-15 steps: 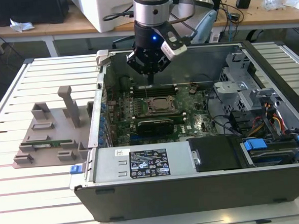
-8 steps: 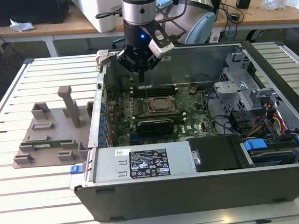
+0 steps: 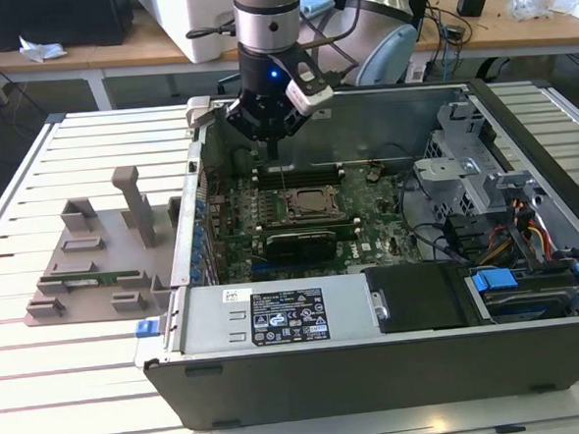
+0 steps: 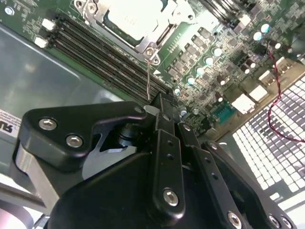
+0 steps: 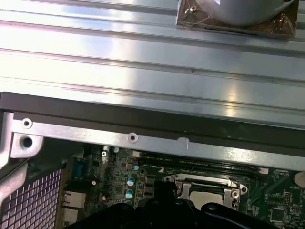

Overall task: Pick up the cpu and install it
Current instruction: 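Install the first cpu locking lever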

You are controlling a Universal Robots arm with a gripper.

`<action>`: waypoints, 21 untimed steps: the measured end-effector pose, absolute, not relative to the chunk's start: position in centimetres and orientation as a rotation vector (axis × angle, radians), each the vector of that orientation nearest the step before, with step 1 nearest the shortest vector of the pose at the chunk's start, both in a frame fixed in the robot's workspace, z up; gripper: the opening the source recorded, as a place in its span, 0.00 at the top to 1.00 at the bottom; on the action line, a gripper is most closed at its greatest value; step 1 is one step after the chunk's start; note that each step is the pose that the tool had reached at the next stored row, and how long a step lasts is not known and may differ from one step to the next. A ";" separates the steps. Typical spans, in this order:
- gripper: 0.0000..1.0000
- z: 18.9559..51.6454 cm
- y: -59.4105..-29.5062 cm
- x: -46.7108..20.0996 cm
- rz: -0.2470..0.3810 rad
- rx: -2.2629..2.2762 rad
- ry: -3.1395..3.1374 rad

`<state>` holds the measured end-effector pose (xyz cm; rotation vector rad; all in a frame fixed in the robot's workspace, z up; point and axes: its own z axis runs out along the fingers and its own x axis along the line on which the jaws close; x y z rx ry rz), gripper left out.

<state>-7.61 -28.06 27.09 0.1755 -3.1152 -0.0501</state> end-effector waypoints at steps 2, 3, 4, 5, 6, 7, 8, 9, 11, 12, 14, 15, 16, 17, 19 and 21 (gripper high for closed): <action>0.89 27.1 -28.1 -7.4 -0.051 0.175 -3.116; 0.89 27.1 -28.1 -7.2 -0.051 0.175 -3.116; 0.89 27.1 -28.1 -6.9 -0.051 0.175 -3.116; 0.89 27.1 -28.1 -6.7 -0.050 0.175 -3.115; 0.89 27.0 -28.1 -6.6 -0.051 0.175 -3.115; 0.89 27.0 -28.1 -6.4 -0.050 0.175 -3.115; 0.89 27.0 -28.1 -6.3 -0.051 0.175 -3.115; 0.89 27.0 -28.1 -6.1 -0.051 0.175 -3.115; 0.89 26.9 -28.1 -5.8 -0.051 0.175 -3.115; 0.89 26.9 -28.1 -5.7 -0.051 0.175 -3.115; 0.89 26.9 -28.1 -5.6 -0.050 0.175 -3.115; 0.89 26.9 -28.1 -5.6 -0.050 0.175 -3.115; 0.89 26.9 -28.1 -5.6 -0.050 0.175 -3.115; 0.89 26.9 -28.1 -5.6 -0.050 0.175 -3.115; 0.89 26.7 -28.1 -5.6 -0.051 0.175 -3.115; 0.89 26.1 -28.1 -5.6 -0.051 0.175 -3.115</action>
